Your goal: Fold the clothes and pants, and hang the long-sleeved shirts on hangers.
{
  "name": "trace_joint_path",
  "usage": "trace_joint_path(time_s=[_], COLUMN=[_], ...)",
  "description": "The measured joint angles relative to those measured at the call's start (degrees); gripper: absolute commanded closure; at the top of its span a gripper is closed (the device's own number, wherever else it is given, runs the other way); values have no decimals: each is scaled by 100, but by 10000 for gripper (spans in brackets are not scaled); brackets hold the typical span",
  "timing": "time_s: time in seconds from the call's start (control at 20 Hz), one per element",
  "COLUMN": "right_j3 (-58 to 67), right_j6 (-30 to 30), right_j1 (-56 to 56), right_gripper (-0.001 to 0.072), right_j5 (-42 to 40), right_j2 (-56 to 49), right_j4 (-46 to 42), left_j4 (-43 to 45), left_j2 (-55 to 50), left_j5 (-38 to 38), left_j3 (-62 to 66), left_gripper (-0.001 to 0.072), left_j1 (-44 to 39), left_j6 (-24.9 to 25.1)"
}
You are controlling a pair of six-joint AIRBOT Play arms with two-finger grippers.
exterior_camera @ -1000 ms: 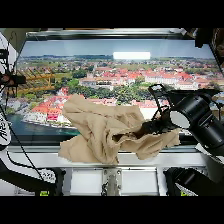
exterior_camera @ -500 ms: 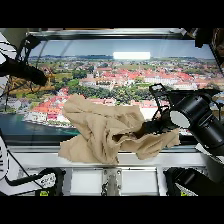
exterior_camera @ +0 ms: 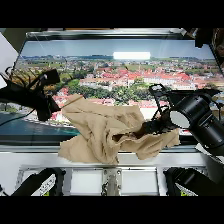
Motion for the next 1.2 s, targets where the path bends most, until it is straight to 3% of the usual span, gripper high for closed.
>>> trace_joint_path(time_s=[0.15,0.4,0.75,1.2], right_j3=[0,0,0,0], right_j6=[0,0,0,0], right_j1=[0,0,0,0], right_gripper=[690,691,690,690], right_j5=[0,0,0,0], right_j2=[0,0,0,0], right_j4=[0,0,0,0], left_j4=[-9,-37,-48,-44], left_j2=[664,1438,1165,-7], left_j5=[-485,-861,-907,-599], left_j3=[-509,-1207,-1851,-1849], left_gripper=[691,690,690,692], left_j1=[-17,-24,-562,-1244], left_j6=[568,876,855,330])
